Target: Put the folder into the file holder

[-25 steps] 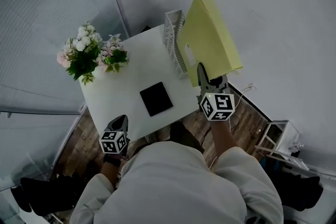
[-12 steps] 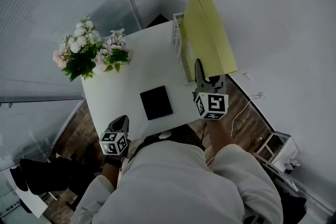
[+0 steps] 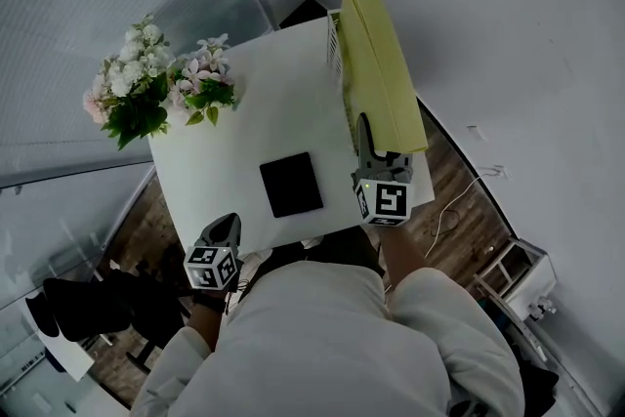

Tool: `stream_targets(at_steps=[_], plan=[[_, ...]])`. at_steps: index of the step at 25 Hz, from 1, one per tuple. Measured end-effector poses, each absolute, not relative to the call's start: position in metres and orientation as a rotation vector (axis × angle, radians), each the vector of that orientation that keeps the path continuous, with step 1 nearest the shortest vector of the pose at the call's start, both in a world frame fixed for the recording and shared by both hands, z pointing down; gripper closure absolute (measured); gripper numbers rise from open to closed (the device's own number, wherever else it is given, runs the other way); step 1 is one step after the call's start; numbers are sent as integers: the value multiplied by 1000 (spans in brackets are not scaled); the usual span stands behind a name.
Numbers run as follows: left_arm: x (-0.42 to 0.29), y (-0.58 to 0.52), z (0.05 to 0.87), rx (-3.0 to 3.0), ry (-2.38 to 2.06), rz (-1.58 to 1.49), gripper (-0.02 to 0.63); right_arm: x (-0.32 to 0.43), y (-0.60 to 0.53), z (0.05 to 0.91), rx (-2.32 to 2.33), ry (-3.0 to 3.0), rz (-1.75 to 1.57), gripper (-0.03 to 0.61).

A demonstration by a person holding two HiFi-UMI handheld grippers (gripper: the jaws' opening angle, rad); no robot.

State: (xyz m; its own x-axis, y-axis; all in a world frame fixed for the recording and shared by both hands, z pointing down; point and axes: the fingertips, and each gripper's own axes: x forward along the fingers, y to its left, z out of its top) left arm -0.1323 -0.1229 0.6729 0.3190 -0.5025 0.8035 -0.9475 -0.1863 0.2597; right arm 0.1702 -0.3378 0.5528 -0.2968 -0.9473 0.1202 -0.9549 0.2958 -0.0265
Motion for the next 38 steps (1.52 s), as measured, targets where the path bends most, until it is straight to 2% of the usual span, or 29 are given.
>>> stream_targets(at_steps=[13, 19, 24, 28, 38], plan=[[-123, -122, 693, 1807, -1223, 772, 606, 161, -336, 612, 1723, -2348, 177, 395], [-123, -125, 691, 1810, -1225, 757, 605, 155, -337, 625, 1629, -2271, 216, 366], [-126, -125, 691, 1814, -1226, 739, 605, 150, -338, 631, 1582, -2233, 239, 316], [-131, -126, 688, 1824, -1234, 719, 605, 153, -333, 626, 1582, -2228, 253, 275], [-131, -151, 667, 1944, -1229, 631, 605, 182, -284, 577, 1677, -2186, 235, 268]])
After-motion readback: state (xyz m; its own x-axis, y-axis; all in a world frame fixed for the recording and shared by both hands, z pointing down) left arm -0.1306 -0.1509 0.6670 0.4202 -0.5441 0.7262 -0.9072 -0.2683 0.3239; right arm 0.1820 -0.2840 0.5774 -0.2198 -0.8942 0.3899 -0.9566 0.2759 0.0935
